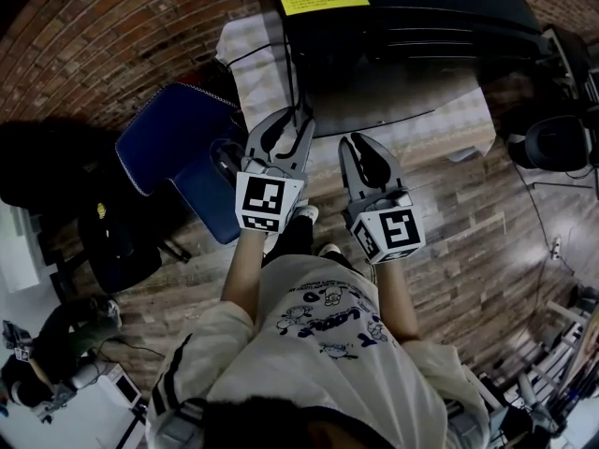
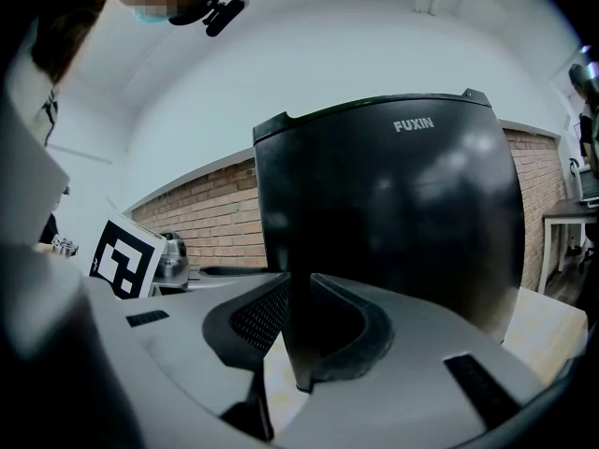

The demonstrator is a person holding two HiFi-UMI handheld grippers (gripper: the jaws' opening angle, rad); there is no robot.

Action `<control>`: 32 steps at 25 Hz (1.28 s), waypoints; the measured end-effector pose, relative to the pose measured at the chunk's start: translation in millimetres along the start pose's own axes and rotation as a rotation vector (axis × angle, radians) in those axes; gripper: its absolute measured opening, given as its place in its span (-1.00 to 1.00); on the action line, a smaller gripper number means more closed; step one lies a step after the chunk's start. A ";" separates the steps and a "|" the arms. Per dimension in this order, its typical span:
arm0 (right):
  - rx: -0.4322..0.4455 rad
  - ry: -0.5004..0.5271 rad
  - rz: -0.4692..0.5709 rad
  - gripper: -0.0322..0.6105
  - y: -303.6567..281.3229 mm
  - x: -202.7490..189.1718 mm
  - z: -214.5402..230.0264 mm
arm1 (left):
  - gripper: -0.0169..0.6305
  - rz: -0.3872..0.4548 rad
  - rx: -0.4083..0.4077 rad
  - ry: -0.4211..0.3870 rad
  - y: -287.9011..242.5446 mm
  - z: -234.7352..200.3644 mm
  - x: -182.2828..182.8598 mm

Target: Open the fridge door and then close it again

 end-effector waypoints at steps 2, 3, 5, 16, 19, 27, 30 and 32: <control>0.000 0.001 -0.001 -0.67 -1.2 -1.4 1.2 | -0.55 0.002 -0.001 0.002 -0.7 -0.5 -0.5; -0.001 0.001 -0.001 -0.67 -1.4 -2.0 1.6 | -0.55 0.004 0.002 0.003 -0.9 -0.3 -0.6; 0.000 0.002 0.001 -0.67 -0.9 -2.6 1.5 | -0.55 0.006 0.009 0.008 -0.5 0.3 -0.5; -0.070 0.015 0.020 -0.67 10.3 1.0 2.3 | -0.64 0.018 0.075 0.010 11.5 5.0 1.6; -0.079 0.013 0.022 -0.67 14.3 0.0 1.8 | -0.64 0.021 0.089 0.003 18.2 8.7 3.6; -0.112 0.007 0.049 -0.67 32.0 2.2 -2.6 | -0.64 0.045 0.100 0.004 40.4 26.2 11.3; -0.125 0.004 0.060 -0.67 39.6 2.7 -3.8 | -0.64 0.054 0.095 -0.001 47.7 36.1 14.6; -0.134 0.001 0.066 -0.67 44.5 3.1 -4.3 | -0.64 0.060 0.090 -0.001 52.2 42.5 16.6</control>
Point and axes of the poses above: the fingertips, and each gripper's own axes: y backward along the fingers, z to its right, x out of its top, the point moved 2 cm from there along y, backward along the fingers, and after that the axes turned 3 degrees about x, right-handed, at the moved point
